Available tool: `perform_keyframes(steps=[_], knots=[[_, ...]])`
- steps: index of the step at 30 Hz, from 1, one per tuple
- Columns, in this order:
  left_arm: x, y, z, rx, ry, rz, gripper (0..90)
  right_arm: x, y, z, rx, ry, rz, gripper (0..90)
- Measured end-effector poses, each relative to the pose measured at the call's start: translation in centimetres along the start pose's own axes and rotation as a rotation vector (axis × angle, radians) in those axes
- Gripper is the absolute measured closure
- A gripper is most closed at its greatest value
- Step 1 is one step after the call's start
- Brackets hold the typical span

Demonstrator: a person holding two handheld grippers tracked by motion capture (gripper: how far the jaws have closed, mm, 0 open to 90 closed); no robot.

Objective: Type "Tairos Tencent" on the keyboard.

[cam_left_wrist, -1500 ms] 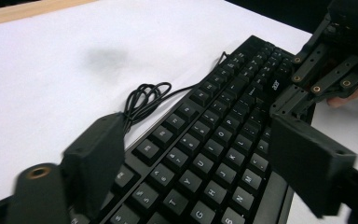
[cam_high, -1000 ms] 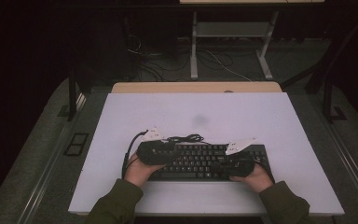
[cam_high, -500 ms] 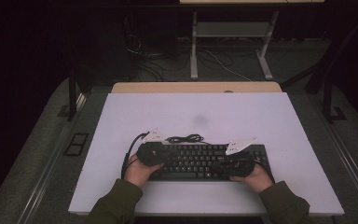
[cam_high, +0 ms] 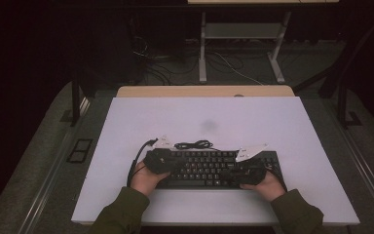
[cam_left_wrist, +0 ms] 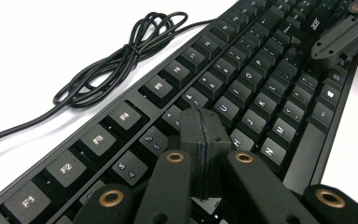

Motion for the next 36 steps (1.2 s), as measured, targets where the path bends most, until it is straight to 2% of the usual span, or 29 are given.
perform_keyframes(steps=[10,11,17,22,28,34,36], knots=[[-0.1,0.2,0.2,0.023,0.004,-0.002,89.1,0.0,0.0,0.0,0.000,0.001,0.000,89.5],[-0.1,0.2,0.2,0.027,0.014,-0.003,89.1,0.0,0.0,0.0,0.000,0.001,0.000,89.5],[-0.1,0.2,0.2,0.026,0.012,-0.001,89.1,0.0,0.0,0.0,0.000,0.001,0.001,89.5],[-0.2,0.1,-0.1,0.010,-0.002,0.009,89.1,0.0,0.0,0.0,0.000,0.001,0.001,89.5],[-0.4,-0.2,-0.3,-0.006,0.002,0.011,89.0,0.0,0.0,0.0,0.000,0.001,0.000,89.5],[-0.5,-0.9,-0.5,-0.031,0.006,0.003,79.4,0.0,0.0,0.0,-0.001,0.003,0.000,89.5],[-0.5,-1.3,-0.4,-0.038,0.011,-0.002,73.7,0.0,0.0,0.0,-0.001,0.004,-0.001,89.5]])
Point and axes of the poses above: each handheld gripper's, and its own axes: y roughly forward along the jaws, z roughly out of its underside, x roughly to its left, the point moved 7 cm from there along y, roughly forward along the jaws, and after that the axes turned 8 degrees about -x, right-handed, at the moved point
